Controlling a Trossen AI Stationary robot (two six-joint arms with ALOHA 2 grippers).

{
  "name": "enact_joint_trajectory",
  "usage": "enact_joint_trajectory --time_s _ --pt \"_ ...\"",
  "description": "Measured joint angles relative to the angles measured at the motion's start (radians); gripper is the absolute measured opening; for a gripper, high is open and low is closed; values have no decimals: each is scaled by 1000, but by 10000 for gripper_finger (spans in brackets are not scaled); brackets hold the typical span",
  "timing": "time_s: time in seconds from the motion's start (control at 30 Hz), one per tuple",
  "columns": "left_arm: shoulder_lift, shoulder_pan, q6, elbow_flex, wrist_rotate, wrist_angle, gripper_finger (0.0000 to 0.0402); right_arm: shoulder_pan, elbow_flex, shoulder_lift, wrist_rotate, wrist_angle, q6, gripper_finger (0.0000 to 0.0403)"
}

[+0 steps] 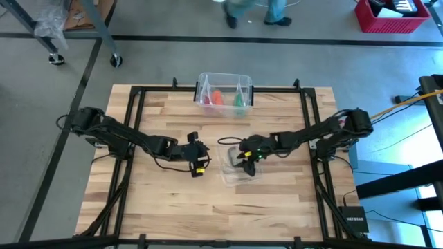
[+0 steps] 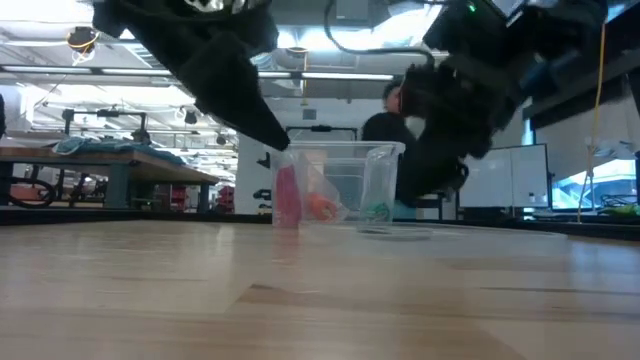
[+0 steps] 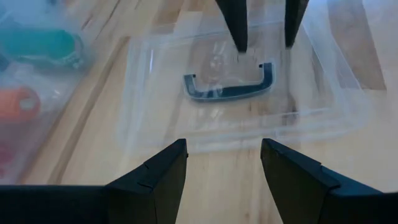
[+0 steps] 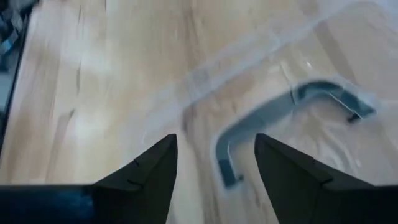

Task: Roll bandage
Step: Close the transparent bin

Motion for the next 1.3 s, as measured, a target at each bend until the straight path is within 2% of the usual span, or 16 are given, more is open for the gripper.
enact_joint_trajectory --time_s 0.13,0.3,0.47,0.6,0.67,0.77,0.87,0.93,1.17,1.3 --pt "57 10 0 0 0 33 198 1 55 -118 -23 -272 -62 218" --pt "145 31 1 0 5 117 198 -7 12 -300 39 -489 -76 218" --pt "221 41 26 1 52 218 198 -54 -84 -483 136 -476 -37 218" --pt "273 41 27 1 54 264 198 -126 -201 -557 162 -433 38 218" --pt "292 41 26 0 54 265 198 -177 -269 -560 149 -380 90 218" --pt "315 39 20 0 54 283 198 -245 -362 -545 50 -223 193 218" --pt "335 39 20 1 54 289 198 -263 -432 -509 -16 -98 286 218" --pt "343 39 17 1 54 287 198 -262 -446 -480 -15 -69 322 218" --pt "357 45 18 1 55 297 198 -262 -443 -347 -38 14 295 219" --pt "365 45 18 1 54 306 198 -263 -441 -275 -74 101 302 235"
